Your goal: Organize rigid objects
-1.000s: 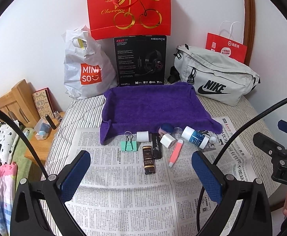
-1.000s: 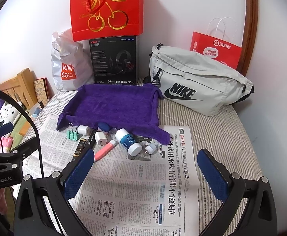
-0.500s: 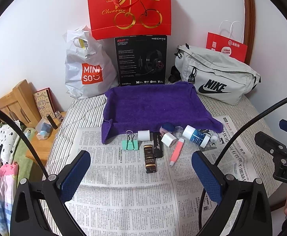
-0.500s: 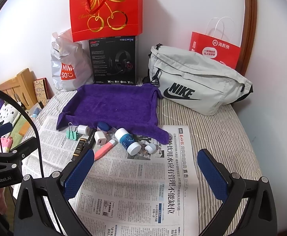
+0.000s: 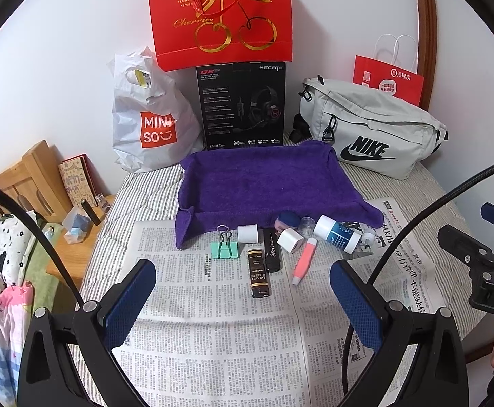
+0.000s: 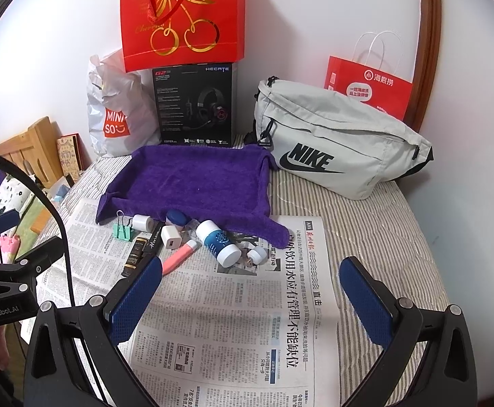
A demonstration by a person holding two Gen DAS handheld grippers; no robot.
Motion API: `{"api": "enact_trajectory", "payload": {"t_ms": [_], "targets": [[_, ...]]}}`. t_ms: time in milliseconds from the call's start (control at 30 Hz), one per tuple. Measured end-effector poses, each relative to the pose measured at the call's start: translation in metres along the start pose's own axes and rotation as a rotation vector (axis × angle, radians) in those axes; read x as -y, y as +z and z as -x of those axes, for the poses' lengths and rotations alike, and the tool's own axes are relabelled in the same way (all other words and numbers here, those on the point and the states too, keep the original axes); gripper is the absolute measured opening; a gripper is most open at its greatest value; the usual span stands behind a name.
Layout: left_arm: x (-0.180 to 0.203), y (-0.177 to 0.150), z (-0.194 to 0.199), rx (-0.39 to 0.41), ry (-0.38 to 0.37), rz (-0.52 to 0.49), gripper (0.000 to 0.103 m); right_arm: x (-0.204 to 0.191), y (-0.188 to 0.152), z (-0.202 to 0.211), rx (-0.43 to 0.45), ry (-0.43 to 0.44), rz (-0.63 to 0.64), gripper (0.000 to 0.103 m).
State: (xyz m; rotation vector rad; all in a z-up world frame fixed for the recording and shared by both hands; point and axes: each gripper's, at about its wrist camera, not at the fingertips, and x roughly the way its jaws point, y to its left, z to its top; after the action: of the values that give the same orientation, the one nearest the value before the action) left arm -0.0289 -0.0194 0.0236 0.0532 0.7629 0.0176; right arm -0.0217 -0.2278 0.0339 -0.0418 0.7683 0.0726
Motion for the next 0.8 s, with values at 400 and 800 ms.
{"api": "enact_trajectory", "payload": {"t_ms": [400,800], "targets": [[0.0003,-0.0004,0.003,0.001,0.01,-0.007,0.103,0.0014,-0.0009,0.0007,-0.003,-0.002,-0.001,0.103],[-0.0005,-0.0034,-0.0057,-0.009,-0.02,-0.003,0.103,0.0021,-0.0022,-0.0004,0.006,0.001,-0.002,0.103]]}}
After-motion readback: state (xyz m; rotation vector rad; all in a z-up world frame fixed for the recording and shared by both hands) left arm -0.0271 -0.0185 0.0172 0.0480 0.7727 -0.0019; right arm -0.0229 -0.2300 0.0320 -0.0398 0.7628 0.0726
